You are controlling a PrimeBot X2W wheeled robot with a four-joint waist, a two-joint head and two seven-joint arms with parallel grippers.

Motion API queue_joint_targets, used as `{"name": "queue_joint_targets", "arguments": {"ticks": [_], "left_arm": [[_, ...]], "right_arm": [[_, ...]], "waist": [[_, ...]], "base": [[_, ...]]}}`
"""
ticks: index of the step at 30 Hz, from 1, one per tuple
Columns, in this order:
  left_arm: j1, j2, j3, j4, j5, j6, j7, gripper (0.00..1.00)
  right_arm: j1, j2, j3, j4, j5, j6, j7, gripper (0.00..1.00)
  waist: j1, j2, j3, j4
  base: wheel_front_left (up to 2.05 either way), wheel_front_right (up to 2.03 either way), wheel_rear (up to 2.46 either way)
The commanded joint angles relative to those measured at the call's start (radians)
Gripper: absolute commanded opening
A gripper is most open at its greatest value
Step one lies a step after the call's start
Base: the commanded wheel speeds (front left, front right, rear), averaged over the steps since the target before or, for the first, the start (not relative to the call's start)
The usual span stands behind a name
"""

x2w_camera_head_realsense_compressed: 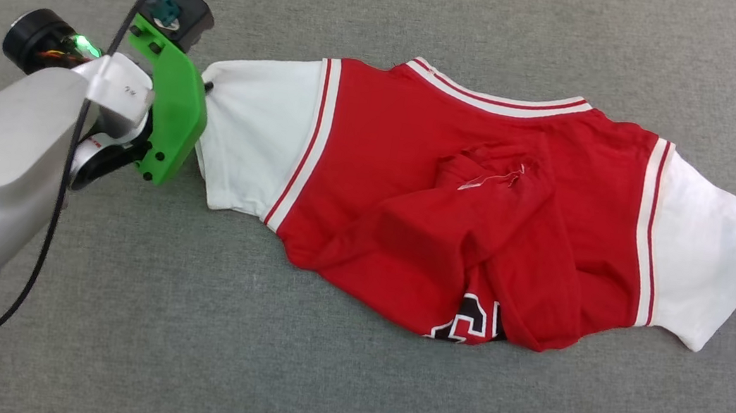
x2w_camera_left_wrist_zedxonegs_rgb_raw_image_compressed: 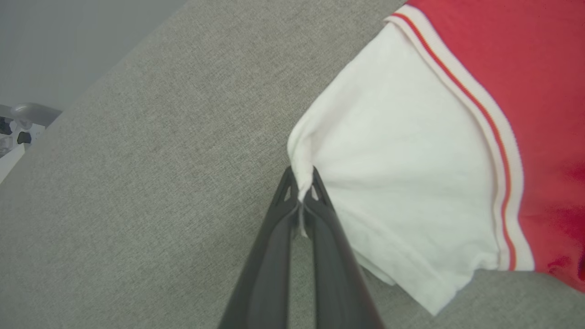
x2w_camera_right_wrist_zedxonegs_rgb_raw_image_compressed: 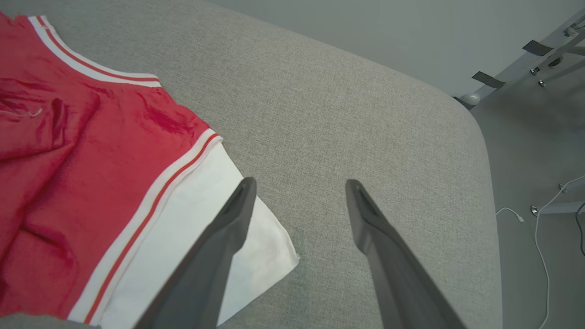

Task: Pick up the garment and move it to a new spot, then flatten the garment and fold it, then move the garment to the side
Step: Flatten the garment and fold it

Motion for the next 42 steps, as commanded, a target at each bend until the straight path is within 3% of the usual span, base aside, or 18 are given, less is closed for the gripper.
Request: {"name": "queue_joint_targets", "arguments": {"ticks": [1, 8, 16, 24, 34, 35, 36, 42], "left_arm": [[0.005, 0.027, 0.001, -0.009, 0.001, -0.003, -0.031, 0.0], [0.047, 0.106, 0.014, -0.098, 0.003, 0.015, -0.123, 0.0], [0.069, 0.121, 0.01, -0.217, 0.021, 0.073, -0.136, 0.0], [0.042, 0.114, 0.012, -0.276, 0.048, 0.104, -0.137, 0.0], [0.047, 0.111, 0.008, -0.287, 0.057, 0.121, -0.151, 0.0], [0.051, 0.112, 0.008, -0.285, 0.056, 0.122, -0.154, 0.0], [0.054, 0.113, 0.008, -0.284, 0.055, 0.123, -0.158, 0.0], [0.074, 0.118, 0.01, -0.273, 0.055, 0.129, -0.197, 0.0]], "right_arm": [[0.009, -0.012, -0.006, -0.005, 0.02, -0.001, 0.015, 1.0], [0.038, -0.072, 0.009, -0.009, 0.146, -0.001, 0.176, 1.0], [-0.025, -0.051, 0.054, 0.041, 0.216, -0.001, 0.341, 1.0], [-0.13, 0.035, 0.138, 0.171, 0.202, -0.001, 0.374, 1.0], [-0.1, 0.061, 0.328, 0.247, 0.218, -0.001, 0.389, 1.0], [-0.104, 0.059, 0.336, 0.246, 0.224, -0.001, 0.375, 0.32], [-0.11, 0.057, 0.342, 0.243, 0.227, -0.001, 0.363, 0.0], [-0.175, 0.037, 0.339, 0.241, 0.2, -0.001, 0.207, 0.0]], "waist": [[0.0, 0.0, -0.026, 0.022], [0.0, 0.0, -0.036, 0.06], [0.0, 0.0, 0.005, 0.099], [0.0, 0.0, 0.058, 0.132], [0.0, 0.0, 0.06, 0.138], [0.0, 0.0, 0.054, 0.135], [0.0, 0.0, 0.048, 0.133], [0.0, 0.0, -0.012, 0.121]], "base": [[0.0, 0.0, 0.0], [0.0, 0.0, 0.0], [0.0, 0.0, 0.0], [0.0, 0.0, 0.0], [0.0, 0.0, 0.0], [0.0, 0.0, 0.0], [0.0, 0.0, 0.0], [0.0, 0.0, 0.0]]}}
